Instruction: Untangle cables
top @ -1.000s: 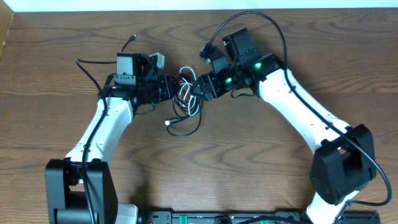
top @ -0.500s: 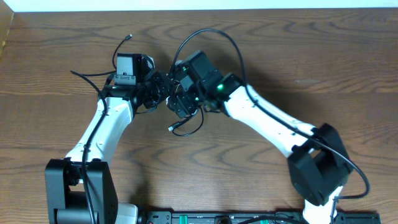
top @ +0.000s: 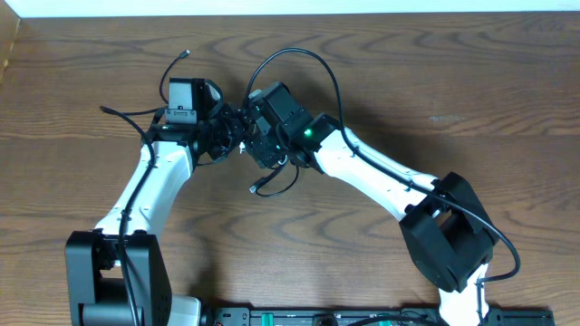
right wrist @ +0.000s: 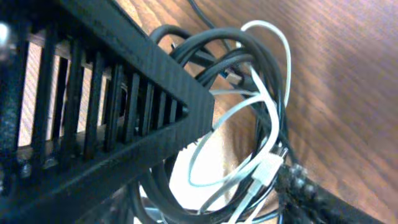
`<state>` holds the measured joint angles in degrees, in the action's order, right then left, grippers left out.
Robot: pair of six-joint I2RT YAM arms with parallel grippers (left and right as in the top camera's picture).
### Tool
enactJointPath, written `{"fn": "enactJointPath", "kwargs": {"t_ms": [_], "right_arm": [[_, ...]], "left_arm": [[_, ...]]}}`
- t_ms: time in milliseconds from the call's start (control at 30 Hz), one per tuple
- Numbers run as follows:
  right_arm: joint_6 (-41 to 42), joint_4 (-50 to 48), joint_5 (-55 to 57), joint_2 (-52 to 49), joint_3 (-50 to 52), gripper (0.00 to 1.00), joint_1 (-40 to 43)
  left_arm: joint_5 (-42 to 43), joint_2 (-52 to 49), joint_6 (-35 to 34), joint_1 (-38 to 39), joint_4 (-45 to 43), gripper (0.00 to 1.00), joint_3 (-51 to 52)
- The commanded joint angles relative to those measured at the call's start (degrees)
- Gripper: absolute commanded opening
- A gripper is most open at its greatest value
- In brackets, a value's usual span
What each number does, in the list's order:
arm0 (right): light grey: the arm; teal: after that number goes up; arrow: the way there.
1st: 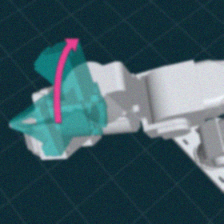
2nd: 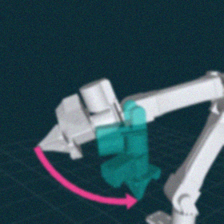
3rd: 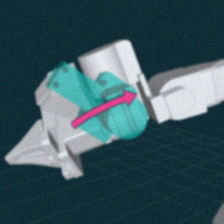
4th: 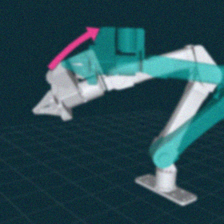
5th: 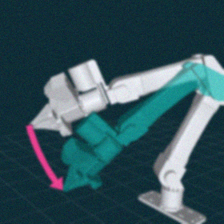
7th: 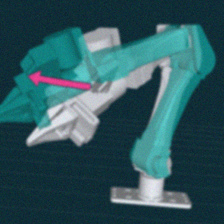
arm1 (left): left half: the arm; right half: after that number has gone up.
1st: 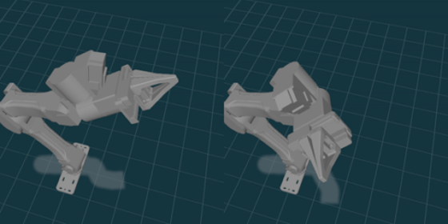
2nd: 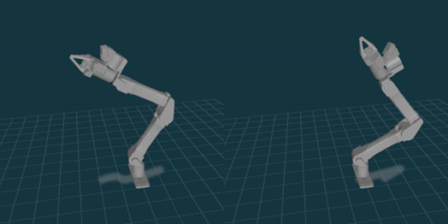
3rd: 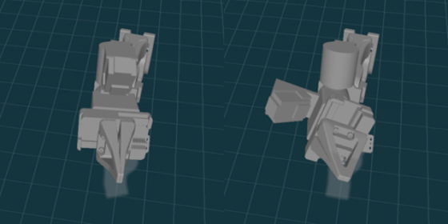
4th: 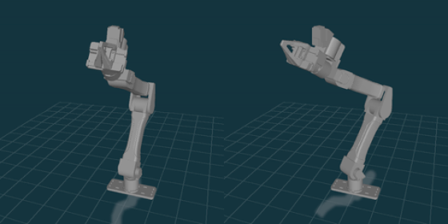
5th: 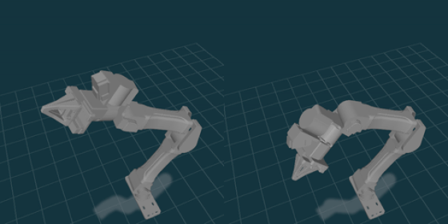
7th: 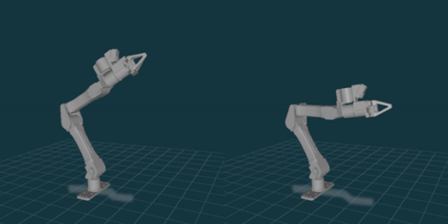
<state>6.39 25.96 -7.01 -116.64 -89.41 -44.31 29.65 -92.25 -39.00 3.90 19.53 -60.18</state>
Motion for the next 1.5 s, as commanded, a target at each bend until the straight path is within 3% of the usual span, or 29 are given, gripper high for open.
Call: {"fn": "enactJointPath", "kwargs": {"t_ms": [0,133,233,333,567,633,700,833,867,1100,1167,1267,1300,1467], "right_arm": [[-0.28,-0.52,0.15,-1.07,-0.37,0.76,-1.44],[-1.77,-1.07,-4.13,-1.07,-0.37,0.59,-1.51],[-3.93,-0.87,-4.68,-1.07,-0.37,0.71,-1.51],[-3.96,-0.92,-4.76,-0.31,-0.37,0.76,-1.05],[-6.51,-0.68,-9.73,1.9,-0.37,0.73,0.83],[-6.49,-0.68,-11.78,2.01,-0.37,0.69,1.4],[-6.47,-0.68,-12.28,2.01,-0.37,0.57,2.36],[-6.4,-0.74,-13.97,2.01,-0.37,0.11,3.93],[-6.4,-0.79,-14.53,2.01,-0.37,0.03,4.22],[-3.96,-1.49,-18.29,2.01,-0.37,0.01,7.48],[-1.07,-1.79,-19.3,2.01,-0.37,0.01,8.9],[1.68,-2.4,-21.9,2.01,-0.37,0.01,10.56],[2.6,-2.47,-22.12,2.01,-0.37,0.01,11.02],[6.51,-2.38,-21.9,2.01,-0.37,0.01,12.44]], "left_arm": [[0.57,0.5,-1.07,0.09,-0.13,0.08,-0.04],[0.57,0.5,-2.95,0.07,-0.13,0.08,-0.04],[0.74,0.5,-5.81,0.02,-0.09,0.08,-0.04],[1.51,0.5,-9.57,0.02,0.22,0.08,-0.04],[7.69,0.5,-17.05,0.0,0.33,0.08,-0.04],[8.94,0.5,-19.85,-0.15,0.35,0.07,-0.04],[13.38,0.5,-22.03,-1.03,0.28,0.08,-0.04],[14.93,0.5,-22.82,-2.86,0.31,0.08,-0.04],[14.93,0.5,-22.82,-3.28,0.31,0.08,-0.04],[14.73,0.5,-22.82,-6.14,-0.59,0.08,-0.04],[14.73,0.5,-22.82,-6.82,-1.11,0.25,-0.04],[14.73,0.5,-22.71,-7.8,-1.75,0.7,-0.04],[14.73,0.5,-22.56,-8.09,-1.88,0.74,-0.04],[13.97,0.5,-21.77,-9.86,-1.81,0.74,-0.04]]}}
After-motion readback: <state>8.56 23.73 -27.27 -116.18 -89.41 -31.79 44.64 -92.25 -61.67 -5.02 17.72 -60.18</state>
